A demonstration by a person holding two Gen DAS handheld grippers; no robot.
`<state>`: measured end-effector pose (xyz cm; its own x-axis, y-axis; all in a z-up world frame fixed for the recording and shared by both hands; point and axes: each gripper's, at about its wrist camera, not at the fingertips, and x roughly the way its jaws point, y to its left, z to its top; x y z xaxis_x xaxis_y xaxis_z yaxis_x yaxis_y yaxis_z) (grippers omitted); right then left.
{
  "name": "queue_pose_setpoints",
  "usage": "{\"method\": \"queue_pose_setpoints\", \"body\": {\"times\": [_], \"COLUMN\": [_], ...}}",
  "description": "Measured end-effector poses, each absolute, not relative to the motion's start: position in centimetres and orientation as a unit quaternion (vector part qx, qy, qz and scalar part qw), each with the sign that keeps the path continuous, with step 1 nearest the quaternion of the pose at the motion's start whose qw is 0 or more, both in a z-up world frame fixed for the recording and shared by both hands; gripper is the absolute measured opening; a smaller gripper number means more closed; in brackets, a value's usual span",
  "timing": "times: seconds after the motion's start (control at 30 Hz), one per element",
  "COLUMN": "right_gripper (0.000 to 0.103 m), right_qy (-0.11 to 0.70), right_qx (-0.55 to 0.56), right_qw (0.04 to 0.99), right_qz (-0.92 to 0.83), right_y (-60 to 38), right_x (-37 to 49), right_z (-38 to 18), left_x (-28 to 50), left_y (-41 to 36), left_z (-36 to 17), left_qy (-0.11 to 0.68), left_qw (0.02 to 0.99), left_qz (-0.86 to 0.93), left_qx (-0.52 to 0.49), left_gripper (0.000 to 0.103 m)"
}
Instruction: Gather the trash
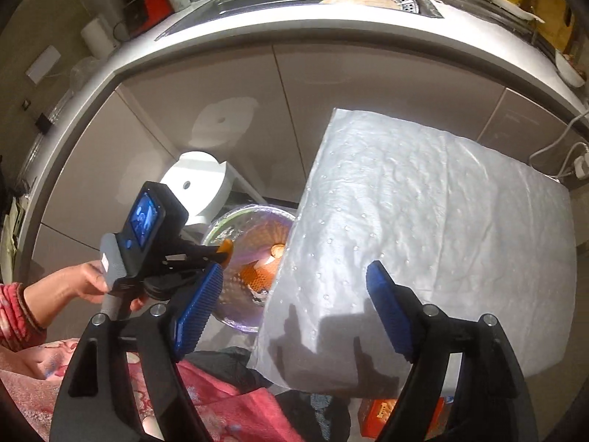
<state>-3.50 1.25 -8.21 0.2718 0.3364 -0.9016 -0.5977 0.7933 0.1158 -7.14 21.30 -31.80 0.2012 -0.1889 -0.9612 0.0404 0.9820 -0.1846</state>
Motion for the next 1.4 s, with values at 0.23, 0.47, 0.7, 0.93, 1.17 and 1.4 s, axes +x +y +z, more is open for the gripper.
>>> {"method": "queue_pose_setpoints", "body": {"times": [0.23,0.47,0.7,0.93,1.17,1.4], "right_gripper": [0.08,0.08,0.08,0.08,0.095,0.101], "right_qy": [0.544,0.563,0.561,0.537,0.463,0.366], "right_qx": [-0.118,-0.101,-0.076,-0.037,-0.026,-0.016], "right_qw": [0.792,0.787,0.79,0.808,0.855,0.905], "right_qz": [0.249,0.232,0.235,0.238,0.231,0.215], "right_y": [-1.5,-2.3,-2.0,-2.1,-4.4,-10.3], "right_x": [-4.4,-5.4,-5.5,-5.6,-6.4,-9.2], "right_z": [-7.6,-8.5,-8.7,-6.7,-0.3,8.0], "left_x": [-5.9,-5.7,-5.9,-7.3,-10.1,-13.8], "left_y": [19.9,19.1,20.0,20.2,18.8,13.8], "left_z": [-39.0,-40.4,-33.0,-19.6,-6.4,4.5], "left_qy": [0.678,0.685,0.63,0.541,0.457,0.373], "left_qw": [0.726,0.721,0.77,0.838,0.888,0.927], "left_qz": [-0.1,-0.094,-0.09,-0.067,-0.032,-0.004], "left_qx": [-0.057,-0.037,-0.039,-0.027,-0.046,-0.05], "left_gripper": [0.026,0.06,0.065,0.08,0.091,0.095]}}
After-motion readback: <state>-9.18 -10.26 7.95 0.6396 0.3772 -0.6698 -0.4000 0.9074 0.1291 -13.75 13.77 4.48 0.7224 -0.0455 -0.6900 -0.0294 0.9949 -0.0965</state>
